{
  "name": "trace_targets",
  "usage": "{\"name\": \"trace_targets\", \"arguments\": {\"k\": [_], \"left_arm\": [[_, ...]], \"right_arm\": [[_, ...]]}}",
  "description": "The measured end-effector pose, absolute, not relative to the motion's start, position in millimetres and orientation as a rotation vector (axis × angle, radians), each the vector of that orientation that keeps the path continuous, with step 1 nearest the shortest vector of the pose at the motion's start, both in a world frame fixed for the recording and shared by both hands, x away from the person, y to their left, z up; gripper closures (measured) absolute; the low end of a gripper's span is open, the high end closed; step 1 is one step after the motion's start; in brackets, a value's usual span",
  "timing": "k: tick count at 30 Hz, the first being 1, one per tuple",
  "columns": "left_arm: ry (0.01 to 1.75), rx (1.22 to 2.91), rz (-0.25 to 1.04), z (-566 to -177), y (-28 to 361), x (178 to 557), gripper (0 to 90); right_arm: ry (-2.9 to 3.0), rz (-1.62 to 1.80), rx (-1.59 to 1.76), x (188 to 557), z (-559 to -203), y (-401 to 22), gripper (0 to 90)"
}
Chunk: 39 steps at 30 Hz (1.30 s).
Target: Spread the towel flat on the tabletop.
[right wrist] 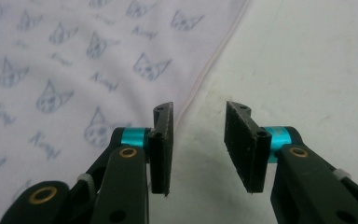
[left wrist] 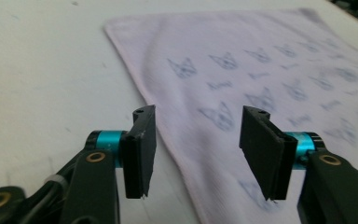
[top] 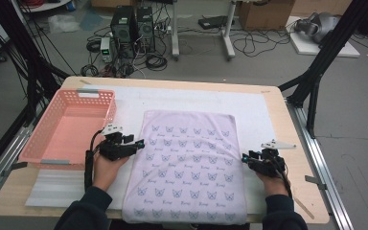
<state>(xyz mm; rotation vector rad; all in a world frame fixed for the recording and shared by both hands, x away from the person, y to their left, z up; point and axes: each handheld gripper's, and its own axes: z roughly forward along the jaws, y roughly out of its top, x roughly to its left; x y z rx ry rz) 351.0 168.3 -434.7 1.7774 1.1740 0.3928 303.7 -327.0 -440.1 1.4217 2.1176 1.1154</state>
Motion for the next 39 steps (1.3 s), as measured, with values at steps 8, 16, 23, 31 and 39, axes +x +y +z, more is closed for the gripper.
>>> {"name": "trace_targets", "arguments": {"k": [8, 16, 23, 31, 39], "left_arm": [[1.237, 1.898, 0.491, -450, 147, 387, 65.8], [1.226, 1.915, 0.631, -449, 150, 386, 67.5], [1.133, 1.759, 0.46, -437, 163, 372, 35.2], [1.063, 1.709, 0.38, -429, 167, 359, 18.0], [0.922, 1.665, 0.37, -425, 169, 347, 18.0]], "right_arm": [[2.099, 1.134, 1.42, 318, -442, -331, 60.8], [2.114, 1.109, 1.4, 320, -444, -329, 59.5], [2.144, 1.092, 1.387, 339, -451, -310, 65.1], [2.186, 0.966, 1.337, 350, -445, -302, 88.6], [2.106, 1.084, 1.344, 340, -436, -311, 49.0]]}}
